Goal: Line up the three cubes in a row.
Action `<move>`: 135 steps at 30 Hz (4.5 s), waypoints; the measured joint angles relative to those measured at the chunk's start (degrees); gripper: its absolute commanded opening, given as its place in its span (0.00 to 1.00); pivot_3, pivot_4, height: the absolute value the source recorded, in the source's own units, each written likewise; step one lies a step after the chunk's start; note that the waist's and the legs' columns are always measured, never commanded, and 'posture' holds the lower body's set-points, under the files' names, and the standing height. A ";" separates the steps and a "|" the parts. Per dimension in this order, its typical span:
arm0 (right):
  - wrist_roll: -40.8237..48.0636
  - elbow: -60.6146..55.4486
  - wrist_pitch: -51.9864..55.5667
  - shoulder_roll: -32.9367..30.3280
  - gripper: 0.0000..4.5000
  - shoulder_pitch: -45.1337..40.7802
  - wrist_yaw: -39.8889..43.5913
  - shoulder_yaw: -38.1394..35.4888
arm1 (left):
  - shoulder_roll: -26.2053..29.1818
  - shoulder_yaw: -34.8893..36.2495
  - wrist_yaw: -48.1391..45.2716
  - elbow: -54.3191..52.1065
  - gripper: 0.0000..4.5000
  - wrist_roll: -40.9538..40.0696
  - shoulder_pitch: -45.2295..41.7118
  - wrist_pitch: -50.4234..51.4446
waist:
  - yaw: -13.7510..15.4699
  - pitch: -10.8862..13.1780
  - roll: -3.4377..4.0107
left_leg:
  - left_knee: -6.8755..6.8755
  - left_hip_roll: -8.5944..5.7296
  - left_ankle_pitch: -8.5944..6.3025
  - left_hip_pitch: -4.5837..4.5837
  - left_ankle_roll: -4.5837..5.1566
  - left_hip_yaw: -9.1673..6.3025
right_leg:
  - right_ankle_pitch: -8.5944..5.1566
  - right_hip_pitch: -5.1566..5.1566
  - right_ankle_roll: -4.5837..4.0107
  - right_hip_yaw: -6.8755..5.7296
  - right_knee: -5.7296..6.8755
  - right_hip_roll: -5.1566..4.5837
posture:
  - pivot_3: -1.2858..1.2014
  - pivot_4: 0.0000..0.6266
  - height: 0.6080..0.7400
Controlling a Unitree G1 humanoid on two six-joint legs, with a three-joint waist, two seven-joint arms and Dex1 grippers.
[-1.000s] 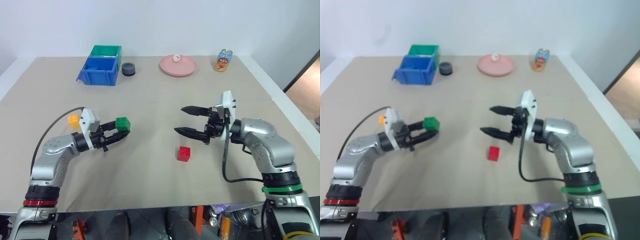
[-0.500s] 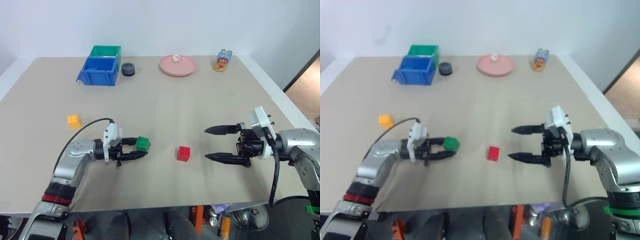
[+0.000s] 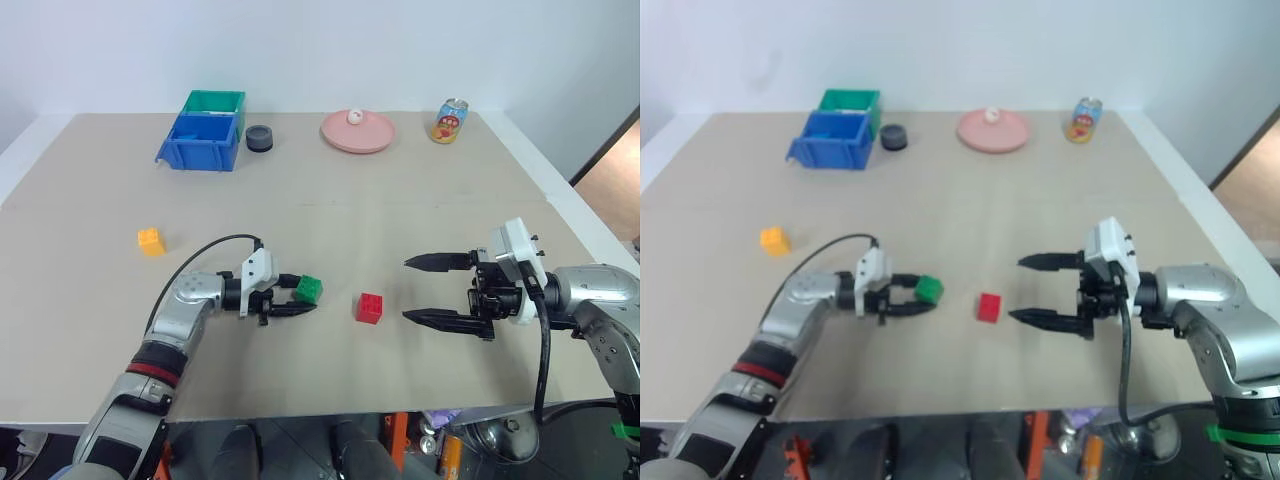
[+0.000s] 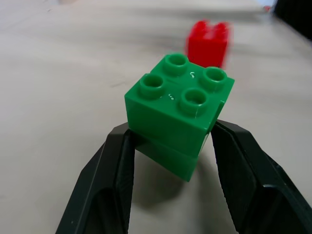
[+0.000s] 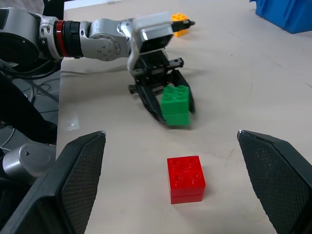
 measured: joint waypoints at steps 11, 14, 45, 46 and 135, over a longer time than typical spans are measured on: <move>-0.08 -0.34 -0.13 0.33 1.00 -0.14 -0.55 0.27 | -0.15 -0.38 3.57 -10.19 0.41 -0.22 4.67 9.51 | 0.13 -0.01 0.01 | -0.03 0.00 0.00 0.01 0.00 -0.02 | -0.03 0.02 0.01 0.01 0.00 0.00 | 0.52 0.24 0.97; -0.17 -0.33 -0.17 0.51 1.00 -0.48 -0.54 0.33 | -0.15 -0.36 4.64 -12.38 0.41 -0.55 5.44 12.56 | 0.15 -0.01 0.01 | -0.02 0.00 0.00 0.02 0.00 -0.01 | -0.02 0.02 0.01 0.01 0.00 0.00 | 0.52 0.24 0.97; -0.91 1.95 -1.54 1.98 1.00 -2.53 -0.16 2.80 | 3.08 -0.63 9.60 -21.77 0.41 -2.13 11.29 17.44 | 0.31 -0.01 0.02 | 0.00 0.01 0.00 0.06 0.00 -0.01 | 0.01 0.05 -0.02 0.00 0.01 0.01 | 0.52 0.24 0.97; -0.91 1.95 -1.54 1.98 1.00 -2.53 -0.16 2.80 | 2.98 -0.68 9.87 -21.63 0.41 -1.67 11.29 16.86 | 0.33 -0.01 0.02 | 0.00 0.01 0.01 0.06 0.00 -0.01 | 0.02 0.05 -0.02 0.00 0.01 0.01 | 0.52 0.24 0.97; -1.62 1.31 -1.33 10.24 1.00 -7.19 -2.99 9.34 | -4.12 29.17 72.88 -16.99 0.76 -0.94 8.70 32.32 | 0.50 -0.22 0.12 | 0.06 0.01 0.14 0.23 -0.16 -0.08 | 0.47 0.09 -0.09 -0.01 -0.02 0.09 | 0.52 0.24 0.97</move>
